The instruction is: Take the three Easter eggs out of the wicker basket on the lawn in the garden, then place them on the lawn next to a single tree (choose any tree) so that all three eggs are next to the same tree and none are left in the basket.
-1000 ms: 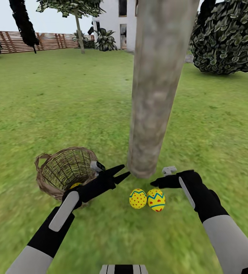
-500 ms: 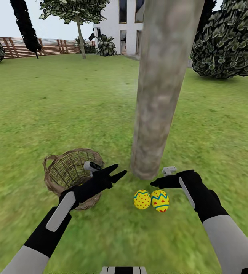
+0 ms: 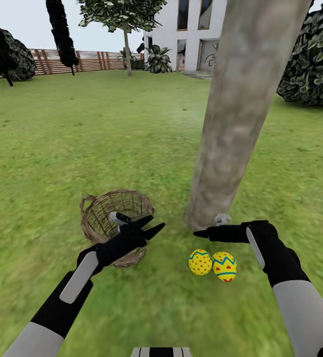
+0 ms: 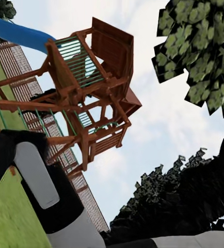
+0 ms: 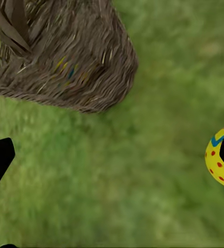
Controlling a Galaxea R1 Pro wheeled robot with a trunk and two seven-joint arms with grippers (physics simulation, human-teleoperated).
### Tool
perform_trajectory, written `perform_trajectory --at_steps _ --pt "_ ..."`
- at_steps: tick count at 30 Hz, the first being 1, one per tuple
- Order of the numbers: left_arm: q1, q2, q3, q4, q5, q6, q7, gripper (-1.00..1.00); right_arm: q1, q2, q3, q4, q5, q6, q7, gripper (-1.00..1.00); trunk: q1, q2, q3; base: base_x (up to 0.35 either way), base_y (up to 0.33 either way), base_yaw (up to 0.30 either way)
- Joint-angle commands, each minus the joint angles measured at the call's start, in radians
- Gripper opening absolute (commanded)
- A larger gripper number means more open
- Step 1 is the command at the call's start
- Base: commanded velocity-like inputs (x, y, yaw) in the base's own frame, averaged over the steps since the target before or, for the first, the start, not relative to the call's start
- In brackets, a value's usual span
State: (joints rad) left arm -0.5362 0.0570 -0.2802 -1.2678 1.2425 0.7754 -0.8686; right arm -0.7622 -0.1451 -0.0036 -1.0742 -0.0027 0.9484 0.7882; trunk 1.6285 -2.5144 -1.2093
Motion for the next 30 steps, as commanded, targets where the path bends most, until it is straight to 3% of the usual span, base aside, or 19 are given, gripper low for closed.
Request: perform_trajectory --at_steps 1,7,10,14,19,30 --pt "-0.001 0.000 -0.002 0.001 0.007 0.005 0.000 1.00 0.000 -0.001 -0.008 -0.001 -0.001 0.005 0.006 1.00 0.000 0.000 -0.001 0.000 0.000 0.292" --pt "-0.001 0.000 -0.002 0.001 0.005 0.004 0.002 1.00 0.000 0.000 -0.079 -0.002 -0.001 0.006 0.048 1.00 0.000 0.000 -0.001 0.000 0.000 0.292" --pt "-0.001 0.000 -0.002 0.001 0.004 0.004 0.002 1.00 0.000 0.001 -0.092 -0.003 -0.002 0.006 0.064 1.00 0.000 0.000 -0.001 0.000 0.000 0.291" --pt "0.001 0.000 -0.002 0.001 0.008 0.002 0.001 1.00 0.000 0.001 -0.097 -0.003 -0.002 0.006 0.073 1.00 0.000 0.000 -0.001 0.000 0.000 0.274" --pt "0.002 -0.001 -0.002 0.001 0.004 0.001 0.000 1.00 0.000 0.001 -0.099 -0.003 -0.002 0.006 0.075 1.00 -0.002 0.001 0.019 0.000 0.000 0.207" --pt "0.002 -0.004 -0.002 -0.001 -0.001 0.005 0.003 1.00 0.000 0.001 -0.100 -0.003 -0.002 0.006 0.075 1.00 -0.007 0.003 0.061 0.000 0.000 0.021"
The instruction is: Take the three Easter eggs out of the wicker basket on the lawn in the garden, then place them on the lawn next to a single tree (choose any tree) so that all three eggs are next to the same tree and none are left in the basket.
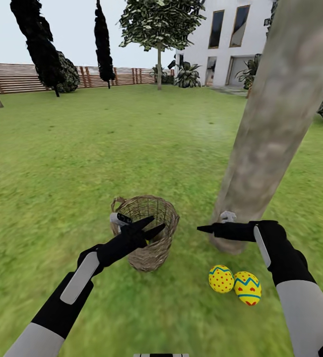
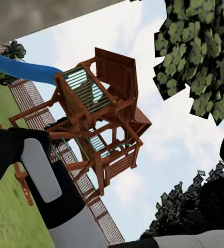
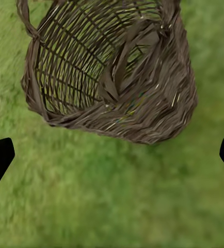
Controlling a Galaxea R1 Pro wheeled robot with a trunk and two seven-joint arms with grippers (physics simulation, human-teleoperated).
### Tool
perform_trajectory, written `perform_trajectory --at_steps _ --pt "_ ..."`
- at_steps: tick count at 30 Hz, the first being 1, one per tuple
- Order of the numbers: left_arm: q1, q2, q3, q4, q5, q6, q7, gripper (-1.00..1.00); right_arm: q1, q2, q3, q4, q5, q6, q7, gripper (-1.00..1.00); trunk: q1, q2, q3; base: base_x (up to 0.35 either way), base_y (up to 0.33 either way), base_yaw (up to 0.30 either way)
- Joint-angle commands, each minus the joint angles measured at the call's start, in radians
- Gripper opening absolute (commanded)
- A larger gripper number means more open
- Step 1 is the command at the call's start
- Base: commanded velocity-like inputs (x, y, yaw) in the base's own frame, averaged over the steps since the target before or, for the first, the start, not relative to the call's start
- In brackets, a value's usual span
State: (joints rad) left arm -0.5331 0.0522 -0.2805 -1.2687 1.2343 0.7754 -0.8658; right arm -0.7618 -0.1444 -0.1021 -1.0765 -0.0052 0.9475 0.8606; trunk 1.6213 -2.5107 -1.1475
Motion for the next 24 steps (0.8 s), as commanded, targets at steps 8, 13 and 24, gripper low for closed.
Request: perform_trajectory --at_steps 8,13,24 --pt "-0.001 0.000 -0.002 0.000 0.007 0.006 0.003 1.00 -0.001 0.005 -0.071 0.000 0.001 0.006 0.003 1.00 -0.004 0.002 0.030 0.000 0.000 0.000" --pt "-0.001 0.003 -0.001 -0.001 0.007 0.007 0.002 1.00 -0.001 0.008 -0.075 0.000 0.001 0.004 0.003 1.00 -0.006 0.003 0.050 0.000 0.000 0.000" --pt "-0.001 0.005 0.001 0.002 0.011 0.002 -0.001 1.00 -0.001 0.008 -0.076 0.001 0.001 0.002 0.003 1.00 -0.006 0.003 0.053 -0.033 0.079 0.000"
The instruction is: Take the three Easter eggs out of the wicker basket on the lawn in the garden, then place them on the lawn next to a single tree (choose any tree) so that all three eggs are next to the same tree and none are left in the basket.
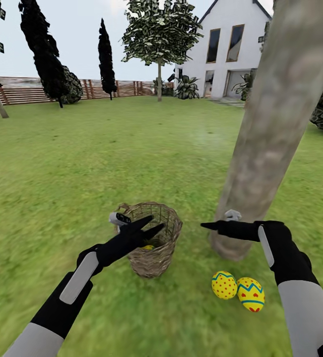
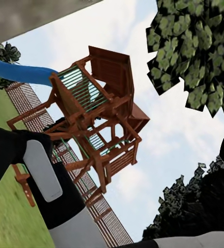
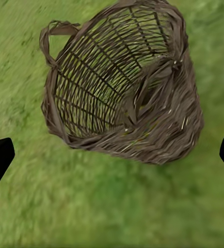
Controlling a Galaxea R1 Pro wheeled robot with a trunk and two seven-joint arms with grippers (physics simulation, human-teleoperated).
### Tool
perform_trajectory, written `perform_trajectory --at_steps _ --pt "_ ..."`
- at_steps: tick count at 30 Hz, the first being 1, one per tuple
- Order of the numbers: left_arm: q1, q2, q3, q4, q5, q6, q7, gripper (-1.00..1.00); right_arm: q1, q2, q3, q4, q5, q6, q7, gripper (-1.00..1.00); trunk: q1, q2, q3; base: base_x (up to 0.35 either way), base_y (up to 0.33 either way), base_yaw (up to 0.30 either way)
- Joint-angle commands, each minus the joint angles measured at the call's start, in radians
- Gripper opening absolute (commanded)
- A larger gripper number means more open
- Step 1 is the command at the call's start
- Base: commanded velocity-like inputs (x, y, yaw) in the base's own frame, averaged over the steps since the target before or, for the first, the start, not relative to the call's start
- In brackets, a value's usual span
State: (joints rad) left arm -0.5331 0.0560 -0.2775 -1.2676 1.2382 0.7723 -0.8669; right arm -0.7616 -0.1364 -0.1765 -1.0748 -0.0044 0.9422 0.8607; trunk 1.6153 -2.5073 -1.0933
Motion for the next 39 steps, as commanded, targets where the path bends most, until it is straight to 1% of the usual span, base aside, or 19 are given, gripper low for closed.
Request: perform_trajectory --at_steps 1,9,12,32,38,39 --pt "-0.001 0.001 -0.002 0.000 0.007 0.005 0.000 1.00 -0.001 0.000 -0.001 -0.001 0.000 0.007 0.003 1.00 0.000 0.000 -0.001 -0.113 0.279 0.000" --pt "-0.001 0.001 -0.001 0.000 0.005 0.005 0.000 1.00 -0.001 0.000 -0.001 -0.002 0.000 0.007 0.003 1.00 0.000 0.000 -0.001 -0.099 0.309 0.000" --pt "-0.001 0.001 0.000 0.000 0.003 0.004 0.001 1.00 -0.001 0.000 -0.001 -0.001 0.001 0.007 0.003 1.00 0.000 0.000 -0.001 0.115 0.294 0.000" --pt "-0.001 0.001 0.000 0.000 0.001 0.004 0.000 1.00 -0.001 0.002 0.004 0.002 0.014 0.006 -0.022 1.00 0.000 0.000 -0.001 0.266 0.220 -0.002" --pt "-0.001 0.001 0.000 0.000 0.001 0.004 0.000 1.00 -0.001 0.002 0.005 0.002 0.015 0.006 -0.024 1.00 0.000 0.000 0.005 0.265 0.248 -0.161" --pt "-0.001 0.001 0.000 0.000 0.001 0.004 0.000 1.00 -0.001 0.002 0.009 0.002 0.021 0.006 -0.030 1.00 0.000 0.000 0.006 0.263 0.249 -0.205"
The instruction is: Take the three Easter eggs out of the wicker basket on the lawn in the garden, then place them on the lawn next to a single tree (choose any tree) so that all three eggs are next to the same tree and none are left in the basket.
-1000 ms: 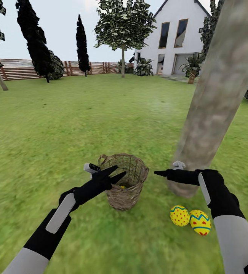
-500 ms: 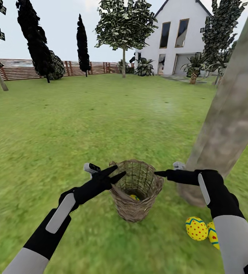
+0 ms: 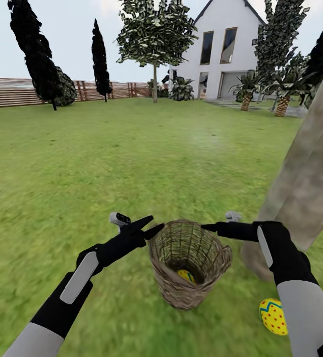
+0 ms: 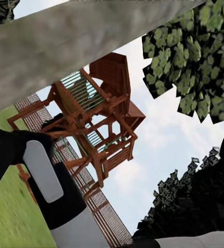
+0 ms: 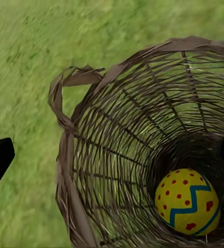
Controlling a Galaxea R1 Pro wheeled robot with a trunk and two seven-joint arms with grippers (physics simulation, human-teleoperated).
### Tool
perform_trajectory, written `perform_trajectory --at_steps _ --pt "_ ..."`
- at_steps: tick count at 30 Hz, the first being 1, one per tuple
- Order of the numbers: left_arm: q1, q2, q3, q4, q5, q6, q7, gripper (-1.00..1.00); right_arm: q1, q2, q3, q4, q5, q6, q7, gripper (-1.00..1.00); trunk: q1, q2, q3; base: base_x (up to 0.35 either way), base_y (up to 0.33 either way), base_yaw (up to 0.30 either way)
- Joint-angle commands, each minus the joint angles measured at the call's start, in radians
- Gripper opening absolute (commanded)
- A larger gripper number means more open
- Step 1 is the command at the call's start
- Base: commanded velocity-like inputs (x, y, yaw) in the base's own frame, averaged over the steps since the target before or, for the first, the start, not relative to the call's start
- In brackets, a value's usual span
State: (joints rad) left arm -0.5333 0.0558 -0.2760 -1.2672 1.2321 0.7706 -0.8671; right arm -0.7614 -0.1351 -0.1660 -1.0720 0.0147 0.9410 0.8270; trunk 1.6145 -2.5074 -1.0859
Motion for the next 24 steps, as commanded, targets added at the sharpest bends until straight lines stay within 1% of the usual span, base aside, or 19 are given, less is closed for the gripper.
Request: perform_trajectory --at_steps 1,3,4,5,7,9,12,13,15,18,21,23,24 --pt "0.000 0.001 -0.002 0.000 0.007 0.005 0.000 1.00 -0.001 0.000 0.004 -0.001 0.010 0.008 -0.006 1.00 0.000 0.000 0.000 0.263 0.249 -0.206" --pt "0.000 0.001 -0.002 0.000 0.007 0.006 0.000 1.00 -0.001 0.002 0.029 -0.001 0.053 0.010 -0.055 1.00 0.000 0.000 0.002 0.262 0.247 -0.111" --pt "0.000 0.001 -0.002 0.000 0.007 0.005 0.000 1.00 -0.001 0.004 0.051 -0.002 0.093 0.014 -0.110 1.00 0.000 0.000 0.002 0.185 0.144 -0.035" --pt "0.000 0.002 -0.002 0.000 0.007 0.005 0.000 1.00 -0.001 0.009 0.062 -0.002 0.108 0.015 -0.135 1.00 0.000 0.000 0.002 0.118 0.092 -0.023" --pt "0.000 0.002 -0.002 0.000 0.007 0.004 0.000 1.00 -0.001 0.021 0.088 -0.002 0.125 0.018 -0.171 1.00 0.000 0.000 0.002 0.062 0.048 -0.012" --pt "0.000 0.002 -0.002 0.000 0.007 0.004 0.000 1.00 -0.001 0.027 0.126 -0.001 0.133 0.019 -0.191 1.00 0.000 0.000 0.002 0.025 0.020 -0.005" --pt "0.000 0.002 -0.002 0.000 0.007 0.004 0.000 1.00 -0.001 0.030 0.203 0.000 0.137 0.020 -0.207 1.00 0.000 0.000 0.002 0.009 0.007 -0.002" --pt "0.000 0.002 -0.002 0.000 0.007 0.003 0.000 1.00 -0.001 0.031 0.240 0.000 0.136 0.020 -0.217 1.00 0.000 0.000 0.002 0.002 0.002 0.000" --pt "0.000 0.002 -0.002 0.000 0.007 0.003 -0.001 1.00 -0.001 0.032 0.257 0.000 0.135 0.021 -0.226 1.00 0.000 0.000 0.002 0.001 0.001 0.000" --pt "0.000 0.004 -0.002 0.005 0.009 0.003 -0.002 1.00 -0.001 0.032 0.267 0.000 0.134 0.021 -0.234 1.00 0.000 0.000 0.002 0.000 0.000 0.000" --pt "0.000 0.004 -0.001 0.012 0.009 0.003 -0.005 1.00 -0.001 0.034 0.272 0.006 0.136 0.022 -0.244 1.00 0.002 -0.001 -0.009 0.000 0.000 0.000" --pt "0.000 0.004 0.000 0.013 0.009 0.004 -0.005 1.00 -0.003 0.041 0.273 0.007 0.140 0.026 -0.292 1.00 0.003 -0.001 -0.017 0.000 0.000 0.000" --pt "0.000 0.004 0.000 0.014 0.009 0.004 -0.006 1.00 -0.004 0.062 0.273 0.008 0.142 0.042 -0.341 1.00 0.003 -0.002 -0.021 0.000 0.000 0.000"
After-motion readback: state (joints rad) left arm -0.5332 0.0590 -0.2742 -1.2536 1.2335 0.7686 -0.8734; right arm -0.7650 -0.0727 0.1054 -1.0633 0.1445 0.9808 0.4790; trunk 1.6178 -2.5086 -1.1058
